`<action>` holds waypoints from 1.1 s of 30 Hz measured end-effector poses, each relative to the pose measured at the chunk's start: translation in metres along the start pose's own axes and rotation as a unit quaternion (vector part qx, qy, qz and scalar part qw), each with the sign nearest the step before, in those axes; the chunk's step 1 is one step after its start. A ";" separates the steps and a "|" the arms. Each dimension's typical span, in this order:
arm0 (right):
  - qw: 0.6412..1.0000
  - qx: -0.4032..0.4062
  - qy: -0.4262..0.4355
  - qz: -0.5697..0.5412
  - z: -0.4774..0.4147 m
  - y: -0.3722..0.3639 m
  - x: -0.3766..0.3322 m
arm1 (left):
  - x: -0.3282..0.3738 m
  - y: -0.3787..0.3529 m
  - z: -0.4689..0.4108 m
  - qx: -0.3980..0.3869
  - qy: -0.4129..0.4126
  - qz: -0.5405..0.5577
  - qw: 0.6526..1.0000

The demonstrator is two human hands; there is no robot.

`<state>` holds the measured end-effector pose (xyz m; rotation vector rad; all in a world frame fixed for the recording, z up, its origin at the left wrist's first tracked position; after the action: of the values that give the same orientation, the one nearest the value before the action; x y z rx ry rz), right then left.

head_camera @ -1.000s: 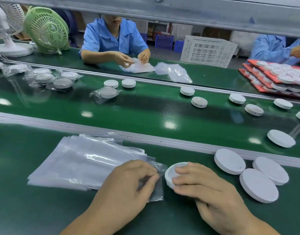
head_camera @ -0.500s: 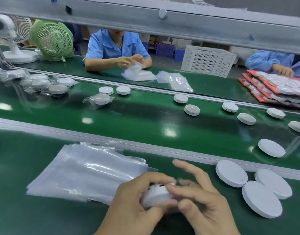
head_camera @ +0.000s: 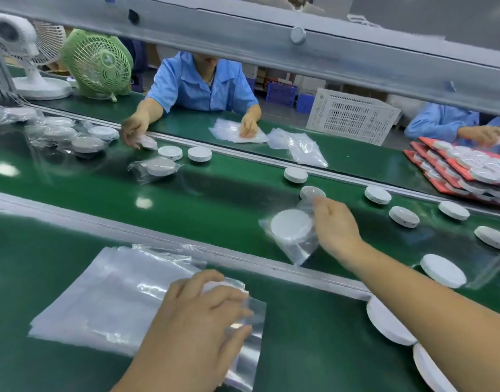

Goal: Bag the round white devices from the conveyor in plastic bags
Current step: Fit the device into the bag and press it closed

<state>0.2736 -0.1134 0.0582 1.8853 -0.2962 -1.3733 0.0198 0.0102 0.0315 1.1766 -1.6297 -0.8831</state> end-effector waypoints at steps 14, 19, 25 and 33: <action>0.971 -0.114 -0.077 0.195 -0.045 0.012 0.068 | 0.010 -0.016 -0.011 -0.097 -0.069 0.033 0.992; 0.853 -0.271 -0.012 0.446 0.080 0.018 0.084 | 0.011 -0.029 -0.004 -0.098 -0.064 0.069 0.991; 0.884 -0.112 0.092 0.445 0.162 0.055 0.061 | 0.008 -0.017 0.002 -0.025 0.014 0.146 0.989; 0.965 -0.100 0.173 0.172 0.190 0.043 0.002 | 0.017 0.000 0.007 0.002 0.064 0.181 0.981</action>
<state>0.1163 -0.2285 0.0635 1.7666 -0.2803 -0.7955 0.0113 -0.0055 0.0338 0.8798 -1.6700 -0.5600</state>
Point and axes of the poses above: each hand's wrist, its own z-axis away from the middle knuckle, its own y-axis out of the back of the hand, x = y × z, the point moved 8 cm from there along -z, towards the middle knuckle, and after that the axes turned 10 degrees about -x, right-handed, at the moved point
